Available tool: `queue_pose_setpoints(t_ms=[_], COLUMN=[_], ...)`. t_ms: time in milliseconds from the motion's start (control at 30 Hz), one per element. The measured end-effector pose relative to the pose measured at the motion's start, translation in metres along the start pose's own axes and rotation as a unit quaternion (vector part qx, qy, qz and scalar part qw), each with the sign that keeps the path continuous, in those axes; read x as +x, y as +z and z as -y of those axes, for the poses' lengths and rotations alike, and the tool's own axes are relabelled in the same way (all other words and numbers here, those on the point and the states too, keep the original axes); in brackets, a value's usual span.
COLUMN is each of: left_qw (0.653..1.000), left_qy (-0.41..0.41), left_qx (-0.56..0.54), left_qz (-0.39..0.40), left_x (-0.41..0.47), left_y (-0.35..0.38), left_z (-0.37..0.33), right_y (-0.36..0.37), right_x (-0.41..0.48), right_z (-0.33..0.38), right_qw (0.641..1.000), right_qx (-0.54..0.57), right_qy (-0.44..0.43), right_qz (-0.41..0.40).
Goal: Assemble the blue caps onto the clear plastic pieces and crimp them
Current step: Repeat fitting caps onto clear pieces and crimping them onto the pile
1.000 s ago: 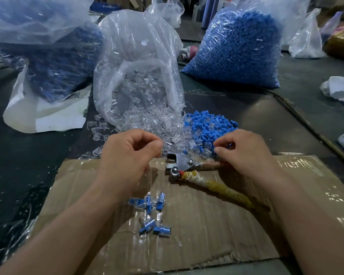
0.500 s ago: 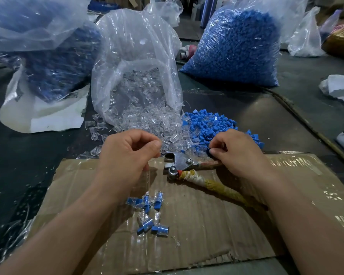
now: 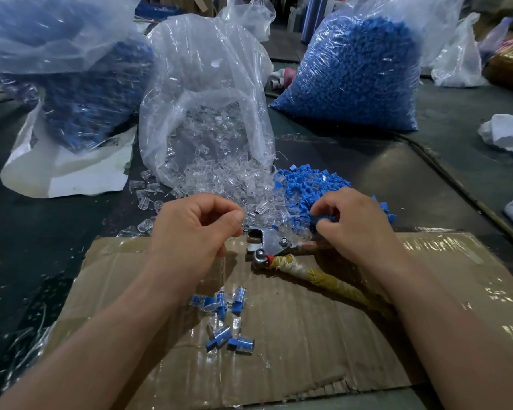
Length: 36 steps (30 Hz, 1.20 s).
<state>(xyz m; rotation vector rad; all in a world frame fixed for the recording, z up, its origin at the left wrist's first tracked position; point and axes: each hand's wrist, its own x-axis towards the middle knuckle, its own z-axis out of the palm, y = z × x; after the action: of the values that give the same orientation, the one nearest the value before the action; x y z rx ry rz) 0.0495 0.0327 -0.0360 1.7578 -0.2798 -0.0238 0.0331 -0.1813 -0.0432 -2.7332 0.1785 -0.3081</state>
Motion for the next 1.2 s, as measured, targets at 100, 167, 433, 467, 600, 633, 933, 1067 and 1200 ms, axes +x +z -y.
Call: queue_pose_setpoints(t_ms=[100,167,433,467,600,633,933,1067,1200], left_qw=[1.000,1.000,1.000,1.000,1.000,1.000,0.988,0.996,0.987], left_qy=[0.004,0.006,0.011,0.011,0.006,0.001,-0.025,-0.015,0.018], left_qx=[-0.001,0.001,-0.002,-0.001,-0.002,-0.004,-0.027,0.012,0.154], left_qz=[0.000,0.004,0.007,0.008,0.021,0.027,0.153,0.087,-0.044], left_x=[0.000,0.000,0.000,0.000,0.000,0.000,-0.003,-0.001,0.005], left_y=[0.000,0.000,0.001,0.001,0.001,0.001,0.006,0.006,0.000], left_z=[0.000,0.000,0.001,0.001,-0.001,-0.002,-0.002,0.001,0.009], right_y=[0.003,0.005,0.010,0.009,-0.003,-0.007,-0.005,-0.001,-0.002], right_x=[0.002,0.004,0.006,0.005,-0.002,-0.006,-0.029,-0.027,-0.020], right_z=[0.000,-0.001,-0.003,-0.002,0.006,0.010,0.052,0.050,0.036], right_qw=[1.000,1.000,0.997,0.997,0.997,0.994,0.977,0.982,0.990], right_qx=[-0.008,-0.028,-0.067,-0.066,0.034,0.081,0.167,0.134,0.117], right_qy=[0.000,0.006,0.002,-0.001,-0.017,-0.025,-0.130,-0.130,-0.071], right_qz=[-0.011,0.001,0.041,0.031,-0.066,-0.073,0.022,0.012,-0.032])
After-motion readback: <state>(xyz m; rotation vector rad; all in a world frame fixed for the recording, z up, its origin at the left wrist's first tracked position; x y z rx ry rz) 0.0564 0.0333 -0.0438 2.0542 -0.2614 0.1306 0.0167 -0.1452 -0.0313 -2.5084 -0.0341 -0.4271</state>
